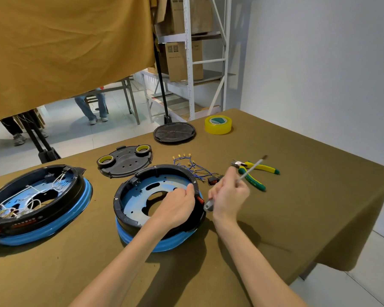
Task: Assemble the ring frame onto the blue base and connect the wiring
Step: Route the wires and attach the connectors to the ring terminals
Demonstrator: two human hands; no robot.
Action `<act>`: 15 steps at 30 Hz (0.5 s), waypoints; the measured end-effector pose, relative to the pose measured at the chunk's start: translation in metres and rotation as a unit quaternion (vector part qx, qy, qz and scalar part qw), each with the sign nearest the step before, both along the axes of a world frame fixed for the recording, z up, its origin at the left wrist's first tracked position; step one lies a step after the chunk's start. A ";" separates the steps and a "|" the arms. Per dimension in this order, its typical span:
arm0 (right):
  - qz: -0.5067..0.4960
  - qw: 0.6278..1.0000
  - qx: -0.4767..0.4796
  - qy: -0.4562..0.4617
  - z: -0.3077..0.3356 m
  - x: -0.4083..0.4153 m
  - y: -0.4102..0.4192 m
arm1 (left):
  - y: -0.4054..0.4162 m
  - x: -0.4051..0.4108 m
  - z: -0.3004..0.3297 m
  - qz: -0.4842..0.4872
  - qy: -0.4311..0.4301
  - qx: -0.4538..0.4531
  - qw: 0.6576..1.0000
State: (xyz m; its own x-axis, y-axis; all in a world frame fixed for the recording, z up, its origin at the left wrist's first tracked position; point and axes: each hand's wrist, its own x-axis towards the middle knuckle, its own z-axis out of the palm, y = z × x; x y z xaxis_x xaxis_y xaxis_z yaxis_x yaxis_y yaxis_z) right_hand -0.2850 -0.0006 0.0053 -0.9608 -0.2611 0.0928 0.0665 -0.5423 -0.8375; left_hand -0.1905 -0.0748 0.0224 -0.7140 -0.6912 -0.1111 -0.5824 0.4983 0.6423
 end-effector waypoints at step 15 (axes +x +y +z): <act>-0.012 0.999 -0.041 -0.007 0.010 0.002 0.001 | -0.007 0.003 -0.004 0.041 0.018 0.012 0.999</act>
